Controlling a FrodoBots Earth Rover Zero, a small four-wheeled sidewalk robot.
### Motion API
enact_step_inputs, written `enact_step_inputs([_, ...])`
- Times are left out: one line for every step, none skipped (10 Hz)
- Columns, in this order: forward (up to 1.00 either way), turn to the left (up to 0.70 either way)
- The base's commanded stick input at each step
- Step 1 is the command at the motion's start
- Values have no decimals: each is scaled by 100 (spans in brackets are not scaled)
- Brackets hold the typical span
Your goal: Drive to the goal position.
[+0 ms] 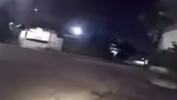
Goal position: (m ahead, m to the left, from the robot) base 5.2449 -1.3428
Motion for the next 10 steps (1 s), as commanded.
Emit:
enact_step_inputs([70,0])
enact_step_inputs([70,0])
enact_step_inputs([70,0])
enact_step_inputs([70,0])
enact_step_inputs([70,0])
enact_step_inputs([70,0])
enact_step_inputs([70,0])
enact_step_inputs([70,0])
enact_step_inputs([70,0])
enact_step_inputs([70,0])
